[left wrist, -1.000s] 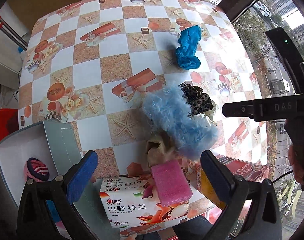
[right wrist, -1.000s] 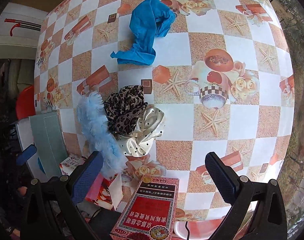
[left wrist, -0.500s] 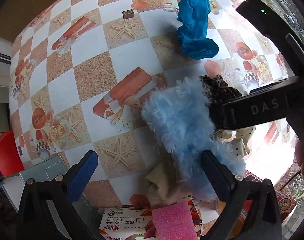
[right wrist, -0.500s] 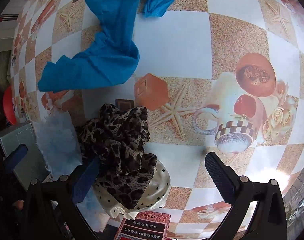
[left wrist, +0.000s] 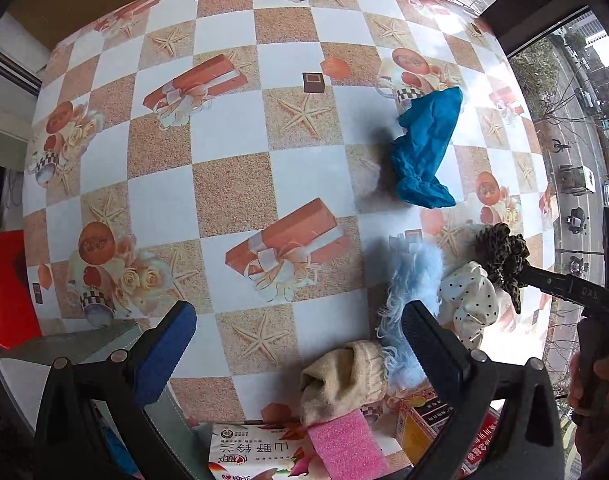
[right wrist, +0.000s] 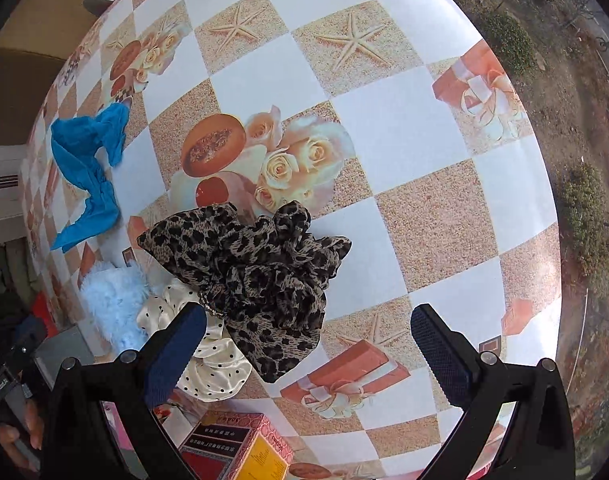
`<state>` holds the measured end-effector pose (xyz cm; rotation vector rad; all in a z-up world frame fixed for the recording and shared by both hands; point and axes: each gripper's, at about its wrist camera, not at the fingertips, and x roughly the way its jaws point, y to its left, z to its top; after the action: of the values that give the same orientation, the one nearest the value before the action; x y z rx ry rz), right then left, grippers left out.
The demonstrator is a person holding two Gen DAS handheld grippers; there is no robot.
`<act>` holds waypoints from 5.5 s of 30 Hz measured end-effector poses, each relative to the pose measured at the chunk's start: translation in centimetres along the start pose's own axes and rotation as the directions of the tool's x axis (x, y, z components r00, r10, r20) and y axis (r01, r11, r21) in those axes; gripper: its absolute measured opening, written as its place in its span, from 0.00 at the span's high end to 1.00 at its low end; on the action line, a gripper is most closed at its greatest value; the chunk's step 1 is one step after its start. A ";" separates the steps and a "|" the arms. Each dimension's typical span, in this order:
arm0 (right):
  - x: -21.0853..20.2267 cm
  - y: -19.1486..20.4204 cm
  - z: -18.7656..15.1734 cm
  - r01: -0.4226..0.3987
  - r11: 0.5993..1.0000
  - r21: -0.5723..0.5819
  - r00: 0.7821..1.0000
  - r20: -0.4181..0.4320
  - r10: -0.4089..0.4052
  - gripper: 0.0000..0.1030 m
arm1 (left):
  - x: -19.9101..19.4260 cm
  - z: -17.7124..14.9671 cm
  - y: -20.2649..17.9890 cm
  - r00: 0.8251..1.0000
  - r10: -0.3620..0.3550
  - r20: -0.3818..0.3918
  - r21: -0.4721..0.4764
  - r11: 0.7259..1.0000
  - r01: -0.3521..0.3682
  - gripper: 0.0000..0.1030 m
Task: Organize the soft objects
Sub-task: 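Grasp the light-blue duster with left while right grasps the leopard scrunchie, then carry the duster with left while right carries the leopard scrunchie to the box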
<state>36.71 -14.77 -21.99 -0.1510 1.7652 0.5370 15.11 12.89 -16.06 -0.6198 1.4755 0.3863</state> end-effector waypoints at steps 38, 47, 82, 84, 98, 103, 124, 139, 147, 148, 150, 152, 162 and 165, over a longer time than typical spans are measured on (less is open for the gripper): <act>-4.2 2.0 -4.1 -0.011 0.996 -0.087 0.981 0.193 0.028 0.56 | -2.2 -2.8 -8.4 0.983 0.082 0.165 0.132 0.986 -0.105 0.75; -5.6 -0.7 -12.3 -0.044 0.999 0.022 0.975 0.221 0.038 0.56 | -4.9 -9.7 -5.3 0.973 0.077 0.218 0.179 0.977 -0.117 0.75; -8.2 24.0 -28.4 -0.037 0.900 -0.434 0.968 0.208 0.140 0.56 | -13.4 -26.8 7.7 0.922 0.096 0.374 0.044 0.992 -0.121 0.75; -7.7 25.3 -28.8 -0.032 0.882 -0.471 0.972 0.191 0.137 0.56 | -13.5 -27.4 8.6 0.921 0.106 0.375 0.009 0.993 -0.119 0.75; -5.6 31.9 -31.0 -0.014 0.754 -0.657 0.987 0.112 0.116 0.56 | -14.0 -31.4 13.7 0.913 0.177 0.367 -0.191 0.975 -0.112 0.75; -5.3 33.0 -31.7 -0.003 0.721 -0.693 0.989 0.105 0.105 0.56 | -13.9 -31.8 14.2 0.915 0.180 0.362 -0.210 0.972 -0.109 0.75; -5.3 33.7 -31.9 -0.037 0.747 -0.663 0.983 0.111 0.146 0.56 | -14.1 -31.8 14.5 0.908 0.218 0.359 -0.140 0.974 -0.178 0.75; -2.7 36.0 -33.7 -0.104 0.726 -0.680 0.982 0.045 0.183 0.56 | -13.5 -33.1 16.7 0.903 0.274 0.331 -0.139 0.961 -0.240 0.75; -2.9 36.2 -33.0 -0.112 0.739 -0.664 0.980 0.050 0.193 0.56 | -14.1 -33.1 16.8 0.889 0.285 0.357 -0.128 0.958 -0.256 0.75; -3.0 36.3 -33.1 -0.109 0.738 -0.666 0.980 0.053 0.193 0.56 | -14.2 -33.1 16.8 0.887 0.287 0.361 -0.131 0.958 -0.257 0.75; -3.0 36.4 -33.0 -0.106 0.736 -0.669 0.980 0.057 0.193 0.56 | -14.3 -33.2 17.0 0.886 0.287 0.364 -0.139 0.958 -0.252 0.75; -3.0 36.5 -33.0 -0.103 0.734 -0.671 0.980 0.056 0.189 0.56 | -14.3 -33.1 17.2 0.887 0.286 0.363 -0.149 0.957 -0.247 0.75; -2.9 36.7 -32.9 -0.102 0.733 -0.673 0.981 0.052 0.185 0.56 | -14.3 -33.1 17.4 0.887 0.287 0.362 -0.160 0.957 -0.244 0.75; -2.8 36.8 -32.8 -0.105 0.735 -0.670 0.982 0.047 0.183 0.56 | -14.3 -33.0 17.5 0.887 0.288 0.362 -0.160 0.956 -0.245 0.75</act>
<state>-5.49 3.15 -3.68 -0.4775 1.4098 1.2647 -22.80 8.63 -4.02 -0.3968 1.1668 0.7653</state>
